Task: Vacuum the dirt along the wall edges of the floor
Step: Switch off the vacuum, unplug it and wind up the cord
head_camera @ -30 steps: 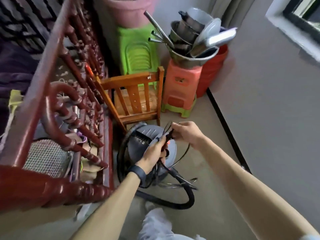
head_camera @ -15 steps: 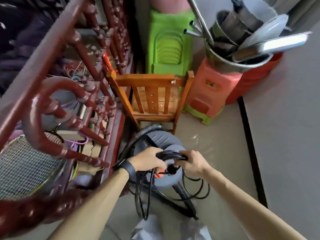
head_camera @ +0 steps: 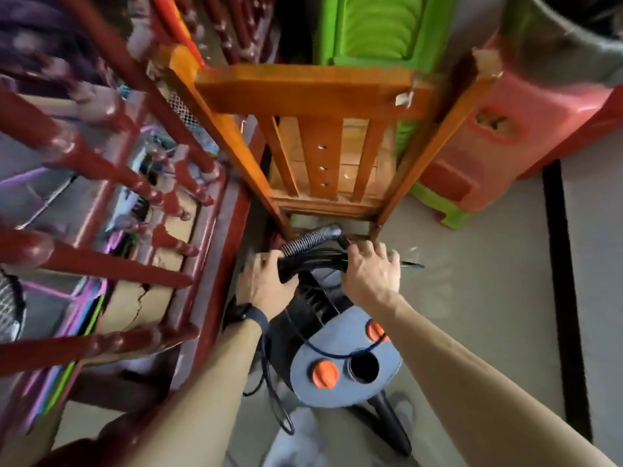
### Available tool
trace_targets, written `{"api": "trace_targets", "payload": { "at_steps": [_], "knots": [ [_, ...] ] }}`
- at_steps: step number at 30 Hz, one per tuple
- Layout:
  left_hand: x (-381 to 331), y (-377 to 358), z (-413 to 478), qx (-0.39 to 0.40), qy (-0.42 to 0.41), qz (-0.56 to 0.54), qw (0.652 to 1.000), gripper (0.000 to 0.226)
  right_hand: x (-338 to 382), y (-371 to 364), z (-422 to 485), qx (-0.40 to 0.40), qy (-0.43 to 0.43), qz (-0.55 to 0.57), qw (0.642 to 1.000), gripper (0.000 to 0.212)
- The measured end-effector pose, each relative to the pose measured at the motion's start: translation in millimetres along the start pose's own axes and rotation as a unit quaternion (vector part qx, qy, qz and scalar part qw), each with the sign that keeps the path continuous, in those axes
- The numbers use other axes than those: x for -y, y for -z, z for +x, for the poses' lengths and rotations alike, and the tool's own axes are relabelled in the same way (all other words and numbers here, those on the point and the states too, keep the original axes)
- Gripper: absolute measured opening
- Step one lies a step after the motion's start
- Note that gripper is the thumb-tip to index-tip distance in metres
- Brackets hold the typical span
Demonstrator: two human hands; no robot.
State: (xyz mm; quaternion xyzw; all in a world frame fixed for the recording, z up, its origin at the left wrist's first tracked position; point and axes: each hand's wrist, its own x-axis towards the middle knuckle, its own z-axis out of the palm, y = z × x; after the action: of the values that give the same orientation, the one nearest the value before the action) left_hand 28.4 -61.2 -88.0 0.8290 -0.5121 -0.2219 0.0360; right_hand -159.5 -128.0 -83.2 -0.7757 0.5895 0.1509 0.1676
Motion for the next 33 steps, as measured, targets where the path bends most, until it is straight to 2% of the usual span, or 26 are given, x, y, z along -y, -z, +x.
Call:
{"api": "trace_targets", "payload": {
  "at_steps": [3,5,7,8,10,12,14,19,22,26,29,33],
  "knots": [
    [22.5,-19.2,22.4,0.081,0.005,-0.109,0.991,0.081,-7.1,-43.7,-4.4,0.018,-0.023,0.032,0.999,0.06],
    [35.7,-25.8,30.9,0.128,0.017,-0.157,0.979,0.084,-6.4,-55.7,-10.3,-0.02,-0.03,0.077,0.996,0.072],
    [46.4,-30.6,39.7,0.1,-0.015,-0.115,0.988,0.084,-0.8,-59.0,-15.5,-0.068,-0.023,0.093,0.993,0.079],
    [48.5,-31.9,44.1,0.086,-0.03,-0.101,0.991,0.085,3.8,-59.5,-20.0,-0.068,-0.015,0.099,0.993,0.083],
    [50.2,-35.1,49.5,0.091,-0.023,-0.136,0.986,0.085,15.1,-60.3,-31.6,-0.017,-0.002,0.1,0.995,0.102],
    [50.4,-34.9,50.3,0.122,-0.007,-0.182,0.976,0.09,24.2,-62.7,-39.7,-0.005,-0.009,0.076,0.997,0.115],
    [52.3,-34.2,52.0,0.153,-0.009,-0.197,0.968,0.097,30.4,-68.1,-39.6,-0.043,-0.028,0.055,0.997,0.1],
    [53.8,-38.6,57.2,0.209,-0.033,-0.216,0.953,0.088,27.1,-78.6,-47.0,-0.104,-0.027,0.066,0.992,0.07],
    [40.2,-44.8,47.3,0.243,-0.047,-0.191,0.95,0.083,15.0,-88.3,-68.9,-0.119,-0.044,0.074,0.989,0.064],
    [-1.6,-69.0,28.1,0.241,-0.107,-0.041,0.964,0.096,-14.0,-112.9,-111.3,-0.178,-0.101,0.082,0.975,0.057],
    [-44.9,-89.7,10.4,0.264,-0.14,0.037,0.954,0.103,-45.2,-125.8,-140.2,-0.212,-0.148,0.09,0.962,0.056],
    [-102.8,-102.0,0.0,0.28,-0.17,0.068,0.942,0.096,-90.3,-125.6,-152.9,-0.202,-0.186,0.101,0.956,0.058]
  ]
}}
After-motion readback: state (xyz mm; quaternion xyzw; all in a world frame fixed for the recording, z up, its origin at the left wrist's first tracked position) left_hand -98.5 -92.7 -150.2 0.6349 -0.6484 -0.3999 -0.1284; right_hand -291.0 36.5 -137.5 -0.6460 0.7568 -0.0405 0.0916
